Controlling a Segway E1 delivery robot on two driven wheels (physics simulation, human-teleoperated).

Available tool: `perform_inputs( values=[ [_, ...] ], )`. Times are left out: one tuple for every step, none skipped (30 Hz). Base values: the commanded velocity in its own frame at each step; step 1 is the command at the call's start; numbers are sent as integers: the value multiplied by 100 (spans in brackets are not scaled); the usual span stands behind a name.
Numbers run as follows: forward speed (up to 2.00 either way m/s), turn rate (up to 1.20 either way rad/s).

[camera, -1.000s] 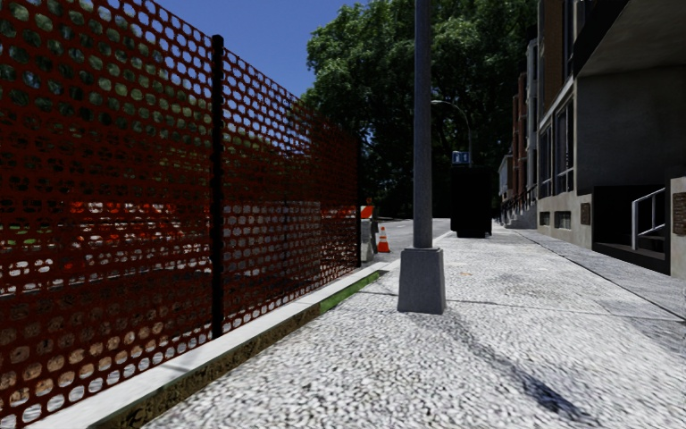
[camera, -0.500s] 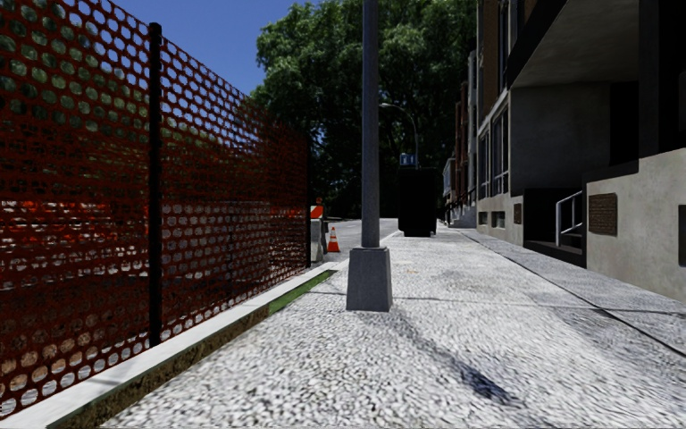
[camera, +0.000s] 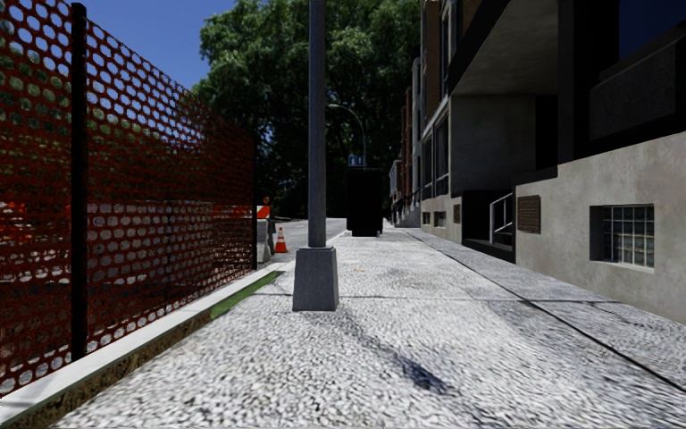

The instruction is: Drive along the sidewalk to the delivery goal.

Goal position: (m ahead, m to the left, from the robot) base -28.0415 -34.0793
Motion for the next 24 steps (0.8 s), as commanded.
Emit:
perform_inputs(
  values=[
    [0,-47],
    [0,-47],
    [0,-47],
    [0,-47],
    [0,-47],
    [0,-47],
    [0,-47],
    [0,-47],
    [0,-47],
    [0,-47],
    [0,-47],
    [0,-47],
    [0,-47],
    [0,-47],
    [0,-47],
    [0,-47],
    [0,-47],
    [0,-47],
    [0,-47],
    [0,-47],
    [0,-47],
    [0,-47],
    [0,-47],
    [0,-47]
  ],
)
